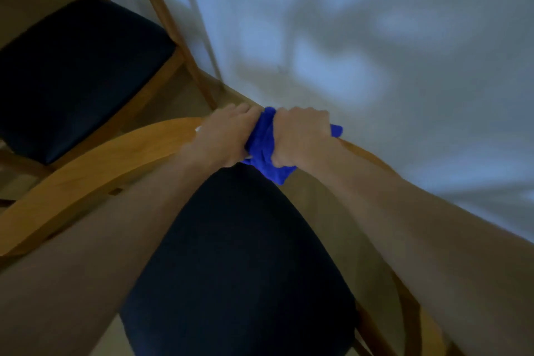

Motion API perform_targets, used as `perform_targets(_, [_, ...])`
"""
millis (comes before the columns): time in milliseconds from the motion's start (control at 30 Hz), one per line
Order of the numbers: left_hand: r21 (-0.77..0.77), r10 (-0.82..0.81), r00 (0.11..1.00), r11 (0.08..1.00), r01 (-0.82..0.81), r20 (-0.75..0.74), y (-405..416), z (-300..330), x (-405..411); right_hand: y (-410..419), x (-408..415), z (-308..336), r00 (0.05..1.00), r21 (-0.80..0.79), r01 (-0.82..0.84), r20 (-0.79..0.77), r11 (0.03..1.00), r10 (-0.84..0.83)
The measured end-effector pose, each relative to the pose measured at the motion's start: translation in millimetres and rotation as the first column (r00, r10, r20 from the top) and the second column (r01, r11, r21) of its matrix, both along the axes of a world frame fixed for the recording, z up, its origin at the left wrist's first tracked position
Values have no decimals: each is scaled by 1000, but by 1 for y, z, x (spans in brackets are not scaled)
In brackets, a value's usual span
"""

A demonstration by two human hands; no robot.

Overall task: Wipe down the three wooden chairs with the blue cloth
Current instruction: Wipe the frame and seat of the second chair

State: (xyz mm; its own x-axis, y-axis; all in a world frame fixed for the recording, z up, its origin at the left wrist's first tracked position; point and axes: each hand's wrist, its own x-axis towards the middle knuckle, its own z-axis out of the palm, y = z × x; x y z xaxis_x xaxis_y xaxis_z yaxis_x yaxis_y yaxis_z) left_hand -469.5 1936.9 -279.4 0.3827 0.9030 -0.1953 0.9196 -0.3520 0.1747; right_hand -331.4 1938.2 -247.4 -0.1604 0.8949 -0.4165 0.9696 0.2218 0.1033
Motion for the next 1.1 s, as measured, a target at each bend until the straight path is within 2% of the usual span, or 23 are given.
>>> perform_targets(133, [-20,79,987,996,-83,-143,-3,7,-21,1,-18,-12,990,97,-37,-135,995,50])
perform_targets(233, [35,54,990,998,-50,-127,-8,7,13,-5,16,2,990,51,-9,-142,999,16])
perform_targets(367, [64,-153,988,986,151,24,-22,15,89,-47,91,26,986,23,128,-111,992,-125])
perform_targets(433, [128,-299,954,948,292,32,-33,25,124,-85,126,27,957,83,240,-186,967,-222])
perform_targets(500, [210,-452,892,874,438,24,-48,32,157,-126,155,26,895,111,391,-278,914,-349])
perform_targets(567, [239,-598,801,776,583,-12,-65,35,186,-162,172,24,791,60,547,-366,835,-491])
perform_targets(633, [207,-681,731,710,673,-39,-70,36,204,-181,178,17,686,14,652,-437,758,-582])
perform_targets(667, [179,-701,712,697,694,-29,-65,36,207,-181,178,11,669,23,668,-457,744,-587])
perform_targets(733, [83,-697,716,716,693,40,-48,37,201,-166,175,-2,693,83,656,-462,750,-554])
perform_targets(800, [-50,-619,778,778,626,108,-36,42,190,-146,169,-8,729,117,626,-440,771,-525])
perform_targets(833, [-87,-586,805,801,593,96,-35,44,187,-140,167,-7,730,106,622,-437,776,-526])
perform_targets(900, [-34,-577,817,817,576,-13,-42,48,187,-144,169,-3,705,80,633,-470,770,-531])
perform_targets(967, [80,-626,772,769,635,-110,-60,51,197,-168,177,-1,658,81,667,-529,740,-536])
perform_targets(1033, [160,-721,676,657,736,-149,-86,50,216,-208,185,-6,569,21,734,-563,678,-599])
perform_targets(1100, [163,-810,556,533,830,-184,-127,40,243,-257,188,-17,449,-90,806,-551,585,-703])
